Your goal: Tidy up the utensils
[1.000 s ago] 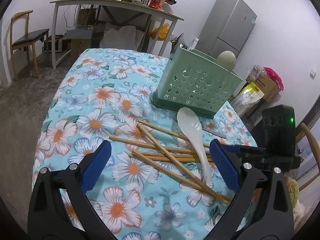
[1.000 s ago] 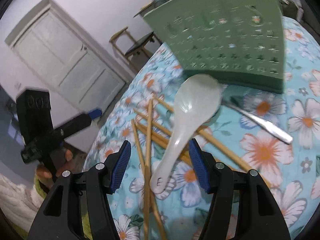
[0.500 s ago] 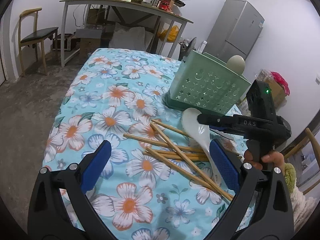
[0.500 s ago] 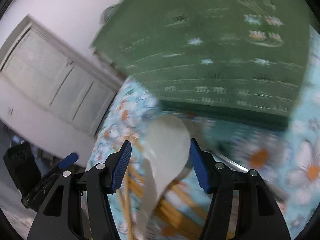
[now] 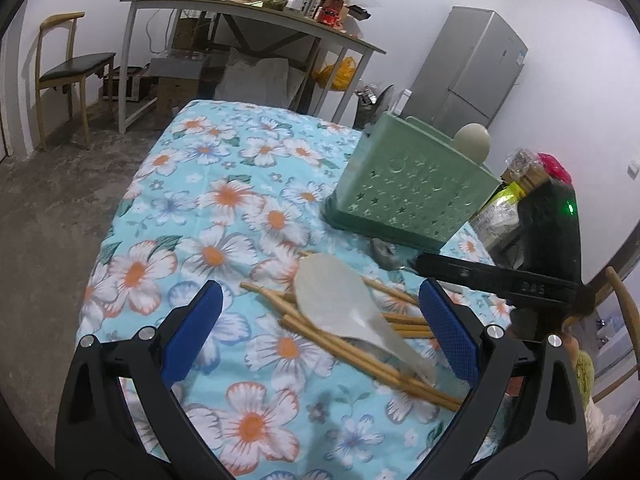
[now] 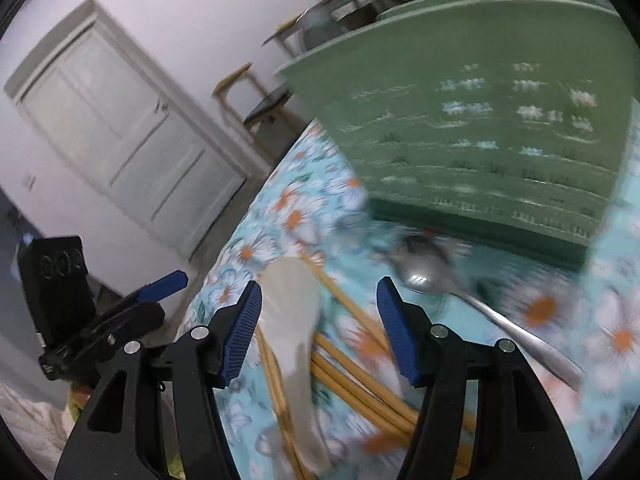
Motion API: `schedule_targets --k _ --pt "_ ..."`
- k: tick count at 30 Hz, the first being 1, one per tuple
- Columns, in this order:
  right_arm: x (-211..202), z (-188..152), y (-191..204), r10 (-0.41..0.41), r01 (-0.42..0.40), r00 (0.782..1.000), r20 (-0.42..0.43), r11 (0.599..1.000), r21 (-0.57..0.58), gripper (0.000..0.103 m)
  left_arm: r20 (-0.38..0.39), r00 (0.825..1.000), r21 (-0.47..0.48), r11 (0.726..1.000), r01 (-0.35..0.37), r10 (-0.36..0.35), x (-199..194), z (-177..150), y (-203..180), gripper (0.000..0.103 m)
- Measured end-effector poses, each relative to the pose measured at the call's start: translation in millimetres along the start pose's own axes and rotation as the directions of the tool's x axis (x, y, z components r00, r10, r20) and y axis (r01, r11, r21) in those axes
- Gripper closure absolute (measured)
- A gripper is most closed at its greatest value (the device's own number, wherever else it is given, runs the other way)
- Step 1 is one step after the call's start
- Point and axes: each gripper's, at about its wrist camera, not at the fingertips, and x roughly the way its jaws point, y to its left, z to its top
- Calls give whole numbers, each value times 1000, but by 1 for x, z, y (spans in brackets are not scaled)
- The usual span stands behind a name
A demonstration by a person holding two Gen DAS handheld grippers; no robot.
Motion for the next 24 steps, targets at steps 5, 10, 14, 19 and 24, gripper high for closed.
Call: schedule_targets --k 5,10,14,19,24 --pt "-42 -19 -30 -60 53 996 70 994 94 44 -7 998 15 998 63 -63 11 10 -16 8" --pt "-64 -36 -46 -104 87 988 111 984 153 44 -57 989 7 991 135 -134 37 22 -31 8" --pt "-67 -43 -51 -109 87 986 125 982 167 44 -104 978 -18 984 178 -179 60 33 -38 18" --pt "-71 -46 -51 -106 83 986 133 983 165 44 -190 957 -92 975 203 -218 98 42 -37 39" --pt "-71 -45 -53 -98 73 985 141 982 172 44 -277 947 -135 982 130 -164 136 42 -37 54"
